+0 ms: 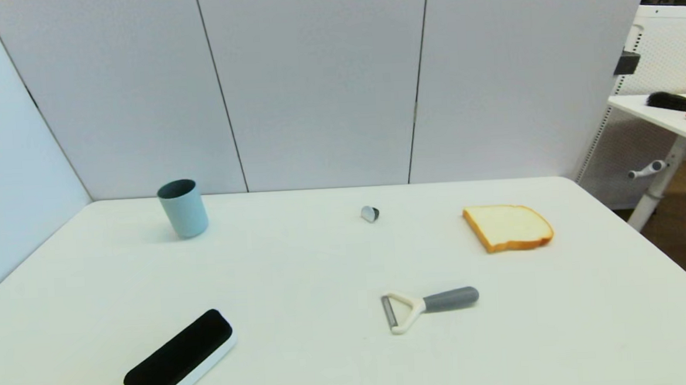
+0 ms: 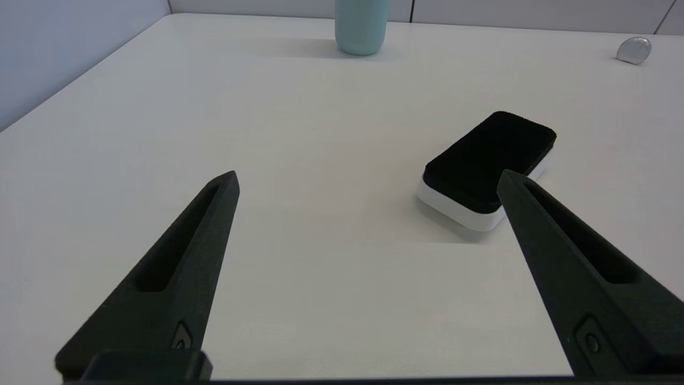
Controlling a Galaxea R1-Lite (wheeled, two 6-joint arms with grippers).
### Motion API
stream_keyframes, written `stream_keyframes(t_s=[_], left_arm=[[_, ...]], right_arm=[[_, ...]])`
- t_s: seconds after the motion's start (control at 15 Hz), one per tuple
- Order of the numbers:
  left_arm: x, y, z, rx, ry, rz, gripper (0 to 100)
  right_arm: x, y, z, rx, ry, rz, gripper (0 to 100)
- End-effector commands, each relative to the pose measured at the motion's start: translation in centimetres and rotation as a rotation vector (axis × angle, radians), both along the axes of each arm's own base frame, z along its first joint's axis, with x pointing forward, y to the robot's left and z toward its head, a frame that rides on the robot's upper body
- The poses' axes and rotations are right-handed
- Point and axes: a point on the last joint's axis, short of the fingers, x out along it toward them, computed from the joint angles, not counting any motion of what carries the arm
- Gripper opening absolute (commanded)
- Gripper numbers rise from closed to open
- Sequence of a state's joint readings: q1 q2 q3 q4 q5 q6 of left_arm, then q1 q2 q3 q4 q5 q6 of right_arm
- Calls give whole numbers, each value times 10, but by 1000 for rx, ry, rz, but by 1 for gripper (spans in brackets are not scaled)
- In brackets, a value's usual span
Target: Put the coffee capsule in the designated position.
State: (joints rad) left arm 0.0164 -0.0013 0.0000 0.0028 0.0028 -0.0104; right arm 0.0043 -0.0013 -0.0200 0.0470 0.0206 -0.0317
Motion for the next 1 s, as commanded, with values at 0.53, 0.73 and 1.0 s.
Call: stream_keyframes(t_s=[0.53,0.73,1.0], left_arm=[[0,0,0,0,0,1,100],[0,0,0,0,0,1,100],[0,0,0,0,0,1,100]], right_arm=[[0,0,0,0,2,1,100],[0,0,0,0,2,1,100],[0,0,0,1,2,1,100]])
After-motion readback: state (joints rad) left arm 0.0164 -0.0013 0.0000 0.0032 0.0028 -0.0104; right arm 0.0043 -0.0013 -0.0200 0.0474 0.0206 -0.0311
